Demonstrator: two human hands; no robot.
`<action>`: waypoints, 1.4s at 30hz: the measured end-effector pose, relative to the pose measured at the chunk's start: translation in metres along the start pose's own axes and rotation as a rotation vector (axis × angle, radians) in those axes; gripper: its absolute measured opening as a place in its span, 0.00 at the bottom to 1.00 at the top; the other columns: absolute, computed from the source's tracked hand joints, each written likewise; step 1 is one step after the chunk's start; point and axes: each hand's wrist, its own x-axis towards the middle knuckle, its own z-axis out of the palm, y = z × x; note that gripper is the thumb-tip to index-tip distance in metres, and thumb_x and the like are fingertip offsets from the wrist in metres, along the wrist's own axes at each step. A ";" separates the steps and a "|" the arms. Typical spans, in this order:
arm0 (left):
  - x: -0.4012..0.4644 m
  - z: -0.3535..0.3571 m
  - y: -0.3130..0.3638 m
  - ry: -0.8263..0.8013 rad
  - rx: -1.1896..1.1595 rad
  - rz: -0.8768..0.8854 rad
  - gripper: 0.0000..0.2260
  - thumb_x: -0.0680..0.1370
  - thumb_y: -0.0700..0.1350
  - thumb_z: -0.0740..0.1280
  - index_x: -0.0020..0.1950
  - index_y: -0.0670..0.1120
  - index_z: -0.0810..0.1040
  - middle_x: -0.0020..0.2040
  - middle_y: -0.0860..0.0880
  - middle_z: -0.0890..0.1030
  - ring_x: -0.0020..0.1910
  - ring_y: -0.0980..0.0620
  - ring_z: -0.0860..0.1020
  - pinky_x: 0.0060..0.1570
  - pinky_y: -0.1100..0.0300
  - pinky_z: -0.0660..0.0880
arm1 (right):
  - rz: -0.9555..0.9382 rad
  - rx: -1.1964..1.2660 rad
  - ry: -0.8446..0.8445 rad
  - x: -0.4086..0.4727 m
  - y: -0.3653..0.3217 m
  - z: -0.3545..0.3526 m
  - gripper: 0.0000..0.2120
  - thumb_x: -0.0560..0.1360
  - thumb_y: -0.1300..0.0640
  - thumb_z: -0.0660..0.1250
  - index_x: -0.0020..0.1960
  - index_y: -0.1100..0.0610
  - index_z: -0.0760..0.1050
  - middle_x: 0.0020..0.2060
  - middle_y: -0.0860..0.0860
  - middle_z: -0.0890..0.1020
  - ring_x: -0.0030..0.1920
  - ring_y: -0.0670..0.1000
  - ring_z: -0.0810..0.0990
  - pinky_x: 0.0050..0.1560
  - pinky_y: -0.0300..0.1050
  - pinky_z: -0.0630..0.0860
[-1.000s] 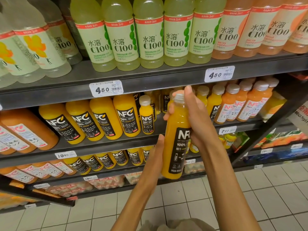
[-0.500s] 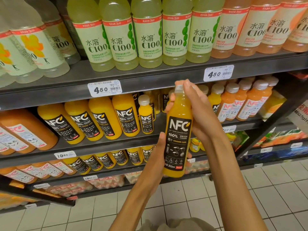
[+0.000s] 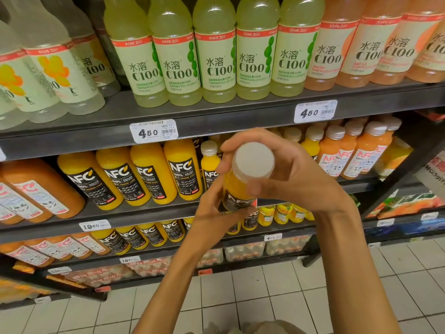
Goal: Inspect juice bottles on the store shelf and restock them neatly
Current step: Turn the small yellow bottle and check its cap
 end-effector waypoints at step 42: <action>-0.029 0.019 0.015 -0.165 -1.000 -0.754 0.29 0.75 0.60 0.59 0.64 0.39 0.74 0.48 0.37 0.82 0.40 0.44 0.82 0.38 0.54 0.81 | 0.715 0.969 0.687 0.004 0.115 -0.002 0.22 0.78 0.43 0.60 0.55 0.64 0.70 0.35 0.56 0.83 0.38 0.54 0.85 0.40 0.49 0.81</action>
